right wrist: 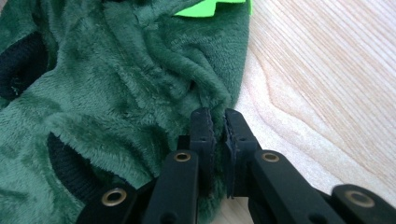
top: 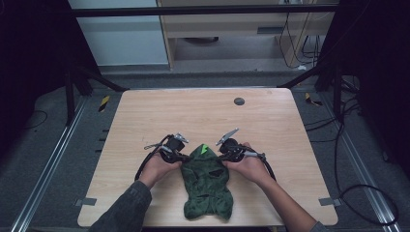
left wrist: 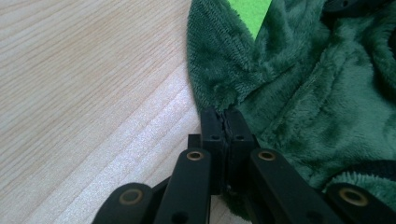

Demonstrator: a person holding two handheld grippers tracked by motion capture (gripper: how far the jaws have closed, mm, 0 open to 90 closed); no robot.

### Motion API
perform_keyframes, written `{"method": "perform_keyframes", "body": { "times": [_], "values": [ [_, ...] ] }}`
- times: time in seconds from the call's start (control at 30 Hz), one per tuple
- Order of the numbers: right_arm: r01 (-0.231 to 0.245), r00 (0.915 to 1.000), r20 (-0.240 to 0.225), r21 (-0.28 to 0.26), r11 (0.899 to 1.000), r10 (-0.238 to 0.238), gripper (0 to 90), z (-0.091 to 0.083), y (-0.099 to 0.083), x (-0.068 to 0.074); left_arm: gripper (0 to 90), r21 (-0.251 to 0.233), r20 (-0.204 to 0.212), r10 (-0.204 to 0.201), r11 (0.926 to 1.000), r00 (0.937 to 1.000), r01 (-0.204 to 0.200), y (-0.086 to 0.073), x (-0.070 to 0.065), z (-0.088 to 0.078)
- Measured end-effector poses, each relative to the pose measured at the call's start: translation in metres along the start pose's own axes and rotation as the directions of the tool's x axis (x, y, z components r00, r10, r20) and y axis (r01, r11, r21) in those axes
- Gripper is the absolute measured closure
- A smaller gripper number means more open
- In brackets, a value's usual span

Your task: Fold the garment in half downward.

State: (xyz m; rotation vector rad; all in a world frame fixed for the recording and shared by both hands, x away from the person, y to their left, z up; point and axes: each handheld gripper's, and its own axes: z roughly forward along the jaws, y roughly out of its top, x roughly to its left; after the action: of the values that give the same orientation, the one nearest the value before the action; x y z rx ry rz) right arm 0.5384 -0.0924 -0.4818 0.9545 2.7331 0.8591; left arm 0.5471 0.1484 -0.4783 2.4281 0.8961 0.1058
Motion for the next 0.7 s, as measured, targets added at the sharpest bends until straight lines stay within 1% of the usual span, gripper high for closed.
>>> {"method": "perform_keyframes", "body": {
  "times": [0.07,0.13,0.27,0.33,0.37,0.4,0.5,0.57,0.7],
  "values": [
    [0.015,0.9998,0.016,-0.014,1.0,-0.015,84.2,-0.001,0.001,0.001,89.0,0.009,-0.004,0.001,1.0,1.0,-0.001,0.001,0.001,-0.001],
    [0.014,0.9997,0.019,-0.034,0.999,-0.013,84.3,-0.004,0.002,0.001,89.2,0.008,-0.009,0.006,0.9999,0.9999,-0.006,0.004,0.003,-0.004],
    [0.017,0.9995,0.026,-0.059,0.998,-0.016,84.3,-0.012,0.007,-0.001,89.2,-0.021,-0.021,0.008,0.9997,0.9997,-0.009,0.014,0.006,-0.017],
    [0.025,0.9991,0.035,-0.075,0.997,-0.022,84.3,-0.018,0.01,-0.003,89.2,-0.031,-0.03,0.021,0.9993,0.9993,-0.022,0.019,0.007,-0.022],
    [0.019,0.9993,0.033,-0.08,0.997,-0.016,84.4,-0.02,0.011,-0.003,89.2,-0.038,-0.037,0.024,0.999,0.999,-0.026,0.022,0.007,-0.026],
    [0.022,0.999,0.041,-0.087,0.996,-0.019,84.4,-0.023,0.012,-0.005,89.2,-0.042,-0.041,0.029,0.9987,0.9988,-0.03,0.025,0.007,-0.028],
    [0.017,0.9987,0.049,-0.11,0.994,-0.012,84.4,-0.029,0.016,-0.007,89.2,-0.056,-0.05,0.03,0.9979,0.9983,-0.033,0.031,0.009,-0.033],
    [0.013,0.9987,0.05,-0.123,0.992,-0.007,84.4,-0.032,0.018,-0.01,89.2,-0.057,-0.057,0.035,0.9976,0.9977,-0.038,0.034,0.01,-0.034],
    [0.026,0.9977,0.065,-0.133,0.991,-0.018,84.2,-0.036,0.02,-0.012,89.2,-0.072,-0.061,0.042,0.9964,0.9973,-0.046,0.038,0.009,-0.038]
  ]
}}
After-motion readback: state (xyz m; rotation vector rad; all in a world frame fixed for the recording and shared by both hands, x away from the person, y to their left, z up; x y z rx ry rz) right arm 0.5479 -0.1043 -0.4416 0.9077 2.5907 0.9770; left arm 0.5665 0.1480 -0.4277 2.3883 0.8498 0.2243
